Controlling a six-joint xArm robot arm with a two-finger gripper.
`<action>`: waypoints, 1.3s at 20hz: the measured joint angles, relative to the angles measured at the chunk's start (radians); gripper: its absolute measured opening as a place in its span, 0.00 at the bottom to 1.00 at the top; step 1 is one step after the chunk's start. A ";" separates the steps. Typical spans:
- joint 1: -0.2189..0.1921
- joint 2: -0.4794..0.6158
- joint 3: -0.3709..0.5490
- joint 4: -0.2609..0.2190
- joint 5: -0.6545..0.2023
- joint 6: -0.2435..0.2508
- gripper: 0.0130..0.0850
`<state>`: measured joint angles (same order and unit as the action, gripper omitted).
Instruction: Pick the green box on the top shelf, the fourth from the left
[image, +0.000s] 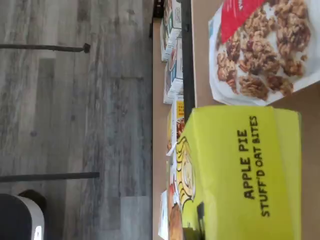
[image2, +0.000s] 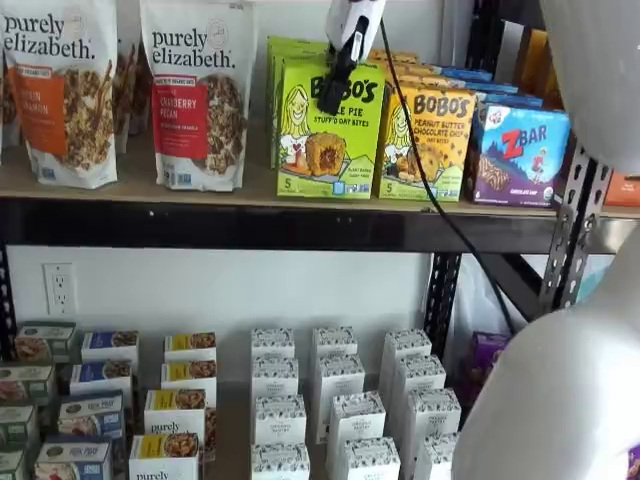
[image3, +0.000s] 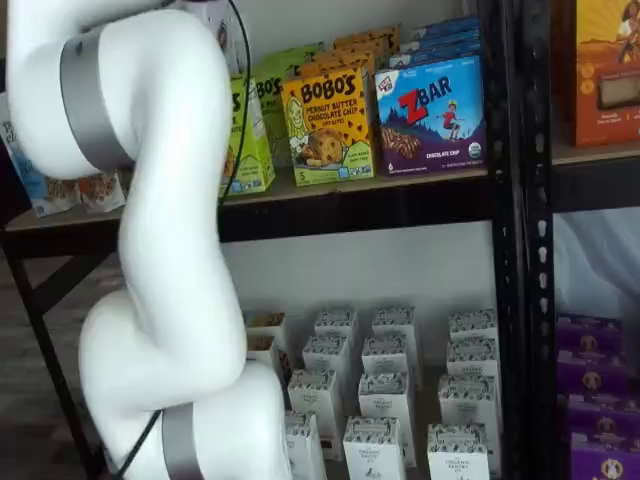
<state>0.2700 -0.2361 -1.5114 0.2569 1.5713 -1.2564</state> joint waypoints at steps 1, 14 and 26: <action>-0.002 -0.006 0.002 0.001 0.005 0.000 0.22; -0.025 -0.100 0.044 0.000 0.065 -0.011 0.22; -0.035 -0.209 0.153 0.005 0.065 -0.019 0.22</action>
<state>0.2352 -0.4452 -1.3583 0.2617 1.6368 -1.2756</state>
